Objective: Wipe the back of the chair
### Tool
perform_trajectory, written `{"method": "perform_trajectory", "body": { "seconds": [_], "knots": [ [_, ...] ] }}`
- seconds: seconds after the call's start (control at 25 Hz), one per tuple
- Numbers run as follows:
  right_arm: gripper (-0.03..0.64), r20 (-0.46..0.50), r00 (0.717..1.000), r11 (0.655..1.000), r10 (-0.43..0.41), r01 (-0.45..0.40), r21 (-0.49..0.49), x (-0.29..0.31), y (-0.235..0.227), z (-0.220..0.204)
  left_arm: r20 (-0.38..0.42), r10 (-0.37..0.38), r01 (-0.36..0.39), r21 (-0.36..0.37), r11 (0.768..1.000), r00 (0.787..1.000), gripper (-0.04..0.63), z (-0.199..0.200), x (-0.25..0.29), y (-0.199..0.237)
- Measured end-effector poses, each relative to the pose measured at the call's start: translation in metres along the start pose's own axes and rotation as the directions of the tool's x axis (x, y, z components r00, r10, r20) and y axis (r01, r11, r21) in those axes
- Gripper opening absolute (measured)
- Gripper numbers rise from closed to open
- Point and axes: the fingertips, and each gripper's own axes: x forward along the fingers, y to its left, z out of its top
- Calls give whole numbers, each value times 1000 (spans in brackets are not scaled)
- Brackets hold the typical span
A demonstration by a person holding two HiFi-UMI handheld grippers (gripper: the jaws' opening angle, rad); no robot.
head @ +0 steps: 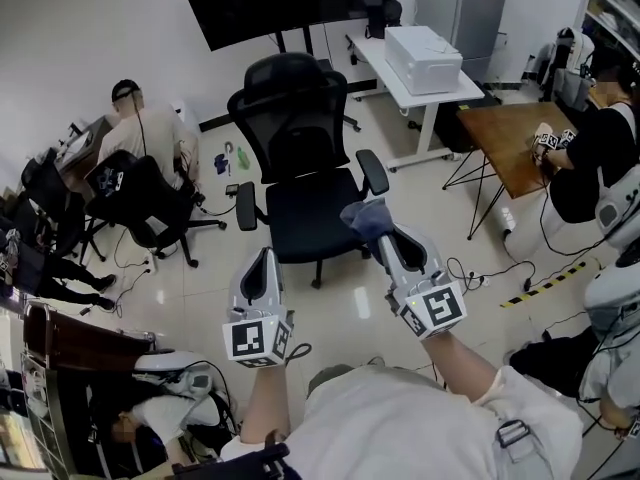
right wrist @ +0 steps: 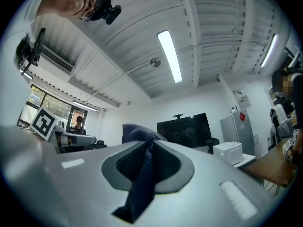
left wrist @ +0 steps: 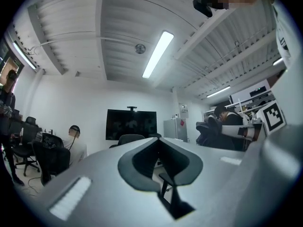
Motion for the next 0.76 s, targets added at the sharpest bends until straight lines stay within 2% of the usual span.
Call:
{"method": "perform_trajectory", "body": {
  "seconds": [0.36, 0.52, 0.76],
  "knots": [
    [44, -2, 1000, 1000, -9, 9, 1, -3, -3, 19, -9, -19, 19, -14, 1000, 1000, 67, 6, 4, -10],
    [44, -12, 1000, 1000, -19, 19, 16, -10, 4, 13, -13, -22, 22, -5, 1000, 1000, 66, 2, -9, -9],
    [44, -19, 1000, 1000, -14, 14, 19, -9, 13, 16, -27, 2, -2, -16, 1000, 1000, 66, 4, -15, -1]
  ]
}}
